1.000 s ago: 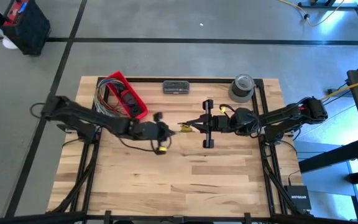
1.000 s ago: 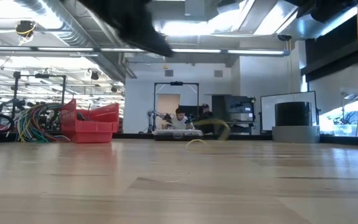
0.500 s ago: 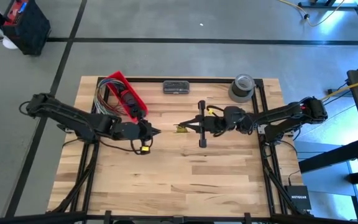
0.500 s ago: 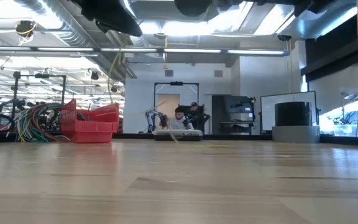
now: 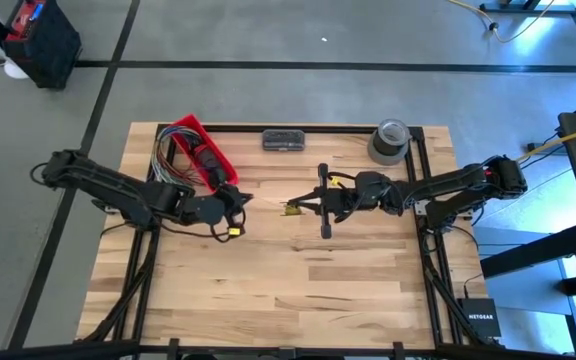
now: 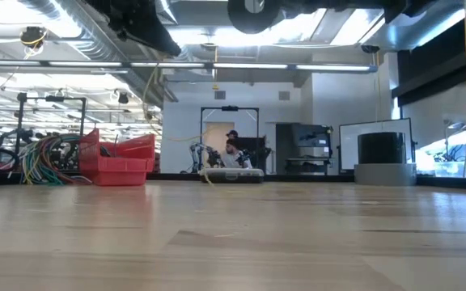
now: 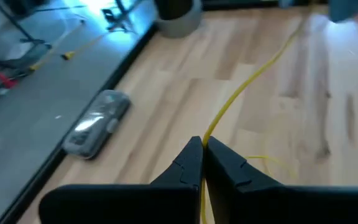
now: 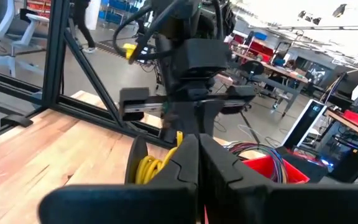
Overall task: Coil cords
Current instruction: Coil the yellow wire on the spool
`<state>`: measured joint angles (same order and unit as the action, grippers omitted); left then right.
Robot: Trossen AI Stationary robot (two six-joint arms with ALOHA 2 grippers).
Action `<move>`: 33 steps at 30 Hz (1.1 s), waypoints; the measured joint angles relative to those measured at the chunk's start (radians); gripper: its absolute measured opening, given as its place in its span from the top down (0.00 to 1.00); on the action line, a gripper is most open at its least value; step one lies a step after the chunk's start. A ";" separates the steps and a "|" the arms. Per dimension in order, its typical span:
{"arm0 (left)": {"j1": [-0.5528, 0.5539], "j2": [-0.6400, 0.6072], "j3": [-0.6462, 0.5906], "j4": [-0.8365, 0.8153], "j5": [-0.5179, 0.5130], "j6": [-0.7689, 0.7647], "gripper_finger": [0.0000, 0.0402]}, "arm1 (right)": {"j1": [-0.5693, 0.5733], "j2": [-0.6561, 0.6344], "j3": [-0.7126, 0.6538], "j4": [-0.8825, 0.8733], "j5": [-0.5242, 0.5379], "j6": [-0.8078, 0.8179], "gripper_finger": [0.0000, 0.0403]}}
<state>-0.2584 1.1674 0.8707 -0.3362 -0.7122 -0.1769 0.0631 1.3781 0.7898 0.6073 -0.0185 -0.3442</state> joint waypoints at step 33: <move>-0.068 0.086 0.000 0.346 0.036 0.072 0.99 | -0.025 0.323 0.196 -0.035 0.281 -0.071 0.99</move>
<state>-0.3267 1.2530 0.8703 0.0100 -0.6762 -0.1045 0.0383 1.7014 0.9857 0.5724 0.2623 -0.4151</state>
